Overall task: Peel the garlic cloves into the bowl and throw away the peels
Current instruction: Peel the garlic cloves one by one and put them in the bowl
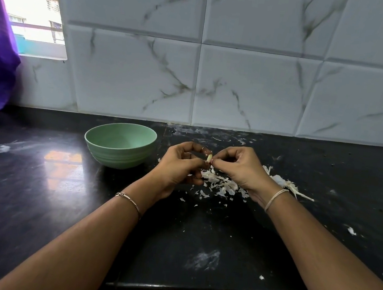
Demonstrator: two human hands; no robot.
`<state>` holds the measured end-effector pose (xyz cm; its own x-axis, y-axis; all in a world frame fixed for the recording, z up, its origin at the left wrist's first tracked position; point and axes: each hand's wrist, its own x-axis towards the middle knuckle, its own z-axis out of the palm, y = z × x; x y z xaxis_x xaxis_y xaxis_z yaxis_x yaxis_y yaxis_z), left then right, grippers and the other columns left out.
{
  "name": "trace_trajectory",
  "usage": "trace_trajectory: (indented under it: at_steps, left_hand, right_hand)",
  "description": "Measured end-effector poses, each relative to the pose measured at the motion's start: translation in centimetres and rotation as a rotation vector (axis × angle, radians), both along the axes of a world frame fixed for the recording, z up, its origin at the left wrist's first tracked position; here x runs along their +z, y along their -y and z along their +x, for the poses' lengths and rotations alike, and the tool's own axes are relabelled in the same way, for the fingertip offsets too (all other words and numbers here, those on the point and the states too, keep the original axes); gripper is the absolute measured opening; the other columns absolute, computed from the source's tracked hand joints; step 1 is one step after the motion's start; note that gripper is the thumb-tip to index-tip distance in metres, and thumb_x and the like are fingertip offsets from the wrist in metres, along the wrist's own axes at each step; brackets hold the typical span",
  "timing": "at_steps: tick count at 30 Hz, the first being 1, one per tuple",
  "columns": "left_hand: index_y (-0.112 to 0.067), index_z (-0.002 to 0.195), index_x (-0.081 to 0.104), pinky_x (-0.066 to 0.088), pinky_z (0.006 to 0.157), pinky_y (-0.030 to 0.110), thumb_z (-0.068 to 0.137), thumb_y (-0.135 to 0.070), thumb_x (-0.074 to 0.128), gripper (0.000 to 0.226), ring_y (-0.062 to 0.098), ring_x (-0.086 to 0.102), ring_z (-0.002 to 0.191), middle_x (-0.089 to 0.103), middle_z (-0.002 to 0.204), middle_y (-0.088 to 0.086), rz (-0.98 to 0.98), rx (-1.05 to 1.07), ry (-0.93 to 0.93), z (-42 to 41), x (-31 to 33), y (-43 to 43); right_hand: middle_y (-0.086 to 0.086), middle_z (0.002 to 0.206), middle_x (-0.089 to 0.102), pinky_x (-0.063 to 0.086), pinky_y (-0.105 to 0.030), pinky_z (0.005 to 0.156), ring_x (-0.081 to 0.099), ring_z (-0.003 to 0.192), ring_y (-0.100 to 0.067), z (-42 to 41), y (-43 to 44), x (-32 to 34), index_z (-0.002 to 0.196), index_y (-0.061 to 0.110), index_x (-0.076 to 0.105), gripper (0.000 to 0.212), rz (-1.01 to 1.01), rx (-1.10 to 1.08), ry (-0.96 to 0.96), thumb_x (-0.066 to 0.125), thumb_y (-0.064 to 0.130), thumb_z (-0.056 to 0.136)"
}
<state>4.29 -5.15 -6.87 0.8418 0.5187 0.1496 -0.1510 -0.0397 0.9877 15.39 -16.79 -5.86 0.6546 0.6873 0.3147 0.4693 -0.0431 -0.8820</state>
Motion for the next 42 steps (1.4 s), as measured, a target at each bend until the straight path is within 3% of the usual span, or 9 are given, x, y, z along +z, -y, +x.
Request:
trace_trajectory:
  at_steps: [11, 19, 26, 30, 33, 37, 42]
  left_hand:
    - [-0.006, 0.097, 0.071, 0.053, 0.052, 0.022, 0.087, 0.002, 0.062, 0.015, 0.008, 0.055, 0.054, 0.068, 0.079, 0.008, -0.211, -0.044, -0.013, -0.2, 0.2, -0.5]
    - [-0.012, 0.088, 0.066, 0.051, 0.048, 0.021, 0.085, 0.005, 0.058, 0.019, 0.008, 0.052, 0.05, 0.067, 0.073, 0.008, -0.321, -0.028, -0.022, -0.2, 0.5, -0.7]
    - [-0.012, 0.089, 0.06, 0.052, 0.046, 0.02, 0.086, 0.002, 0.062, 0.014, 0.007, 0.05, 0.047, 0.068, 0.067, 0.008, -0.34, -0.01, -0.043, -0.1, 0.5, -0.6]
    - [-0.014, 0.09, 0.058, 0.052, 0.048, 0.02, 0.083, 0.006, 0.062, 0.022, 0.005, 0.053, 0.046, 0.069, 0.068, 0.007, -0.318, 0.007, -0.017, -0.2, 0.4, -0.7]
    - [-0.015, 0.096, 0.054, 0.052, 0.05, 0.018, 0.082, 0.008, 0.065, 0.028, 0.004, 0.057, 0.049, 0.07, 0.068, 0.006, -0.277, 0.007, 0.001, -0.3, 0.4, -0.7]
    - [-0.016, 0.098, 0.054, 0.051, 0.051, 0.017, 0.08, 0.006, 0.07, 0.032, 0.006, 0.063, 0.057, 0.071, 0.072, 0.002, -0.226, -0.012, 0.023, -0.5, 0.5, -0.7]
    - [-0.019, 0.094, 0.054, 0.048, 0.053, 0.018, 0.081, 0.004, 0.07, 0.031, 0.005, 0.059, 0.056, 0.067, 0.072, -0.003, -0.152, -0.01, 0.034, -0.5, 0.5, -0.5]
  right_hand:
    - [0.003, 0.068, 0.067, 0.044, -0.009, 0.058, 0.057, 0.059, 0.005, -0.3, 0.1, 0.1, 0.079, 0.008, 0.074, 0.004, 0.051, 0.027, -0.066, 0.073, 0.009, 0.083]
    - [0.001, 0.071, 0.071, 0.051, -0.02, 0.068, 0.062, 0.067, -0.004, -0.1, -0.2, -0.3, 0.08, 0.008, 0.074, 0.004, 0.048, 0.05, -0.001, 0.072, 0.006, 0.083]
    - [-0.006, 0.088, 0.074, 0.054, -0.02, 0.074, 0.067, 0.079, -0.007, -0.1, 0.0, -0.2, 0.091, 0.009, 0.074, 0.008, 0.101, 0.113, -0.03, 0.074, 0.008, 0.083]
    - [-0.003, 0.084, 0.074, 0.053, -0.018, 0.073, 0.065, 0.079, -0.008, 0.0, -0.1, -0.3, 0.091, 0.01, 0.075, 0.007, 0.07, 0.119, 0.026, 0.074, 0.01, 0.084]
    - [-0.003, 0.088, 0.075, 0.052, -0.014, 0.074, 0.068, 0.083, -0.005, 0.3, -0.1, -0.2, 0.094, 0.008, 0.074, 0.008, 0.065, 0.137, -0.05, 0.07, 0.01, 0.087]
    - [-0.001, 0.083, 0.071, 0.045, -0.007, 0.062, 0.064, 0.068, 0.006, 0.4, -0.1, 0.0, 0.096, 0.002, 0.072, 0.01, 0.062, 0.137, -0.208, 0.065, 0.007, 0.09]
    - [-0.005, 0.087, 0.072, 0.044, -0.028, 0.075, 0.059, 0.077, -0.01, 0.8, 0.0, -0.1, 0.091, 0.007, 0.074, 0.01, 0.052, 0.168, -0.453, 0.069, 0.012, 0.084]
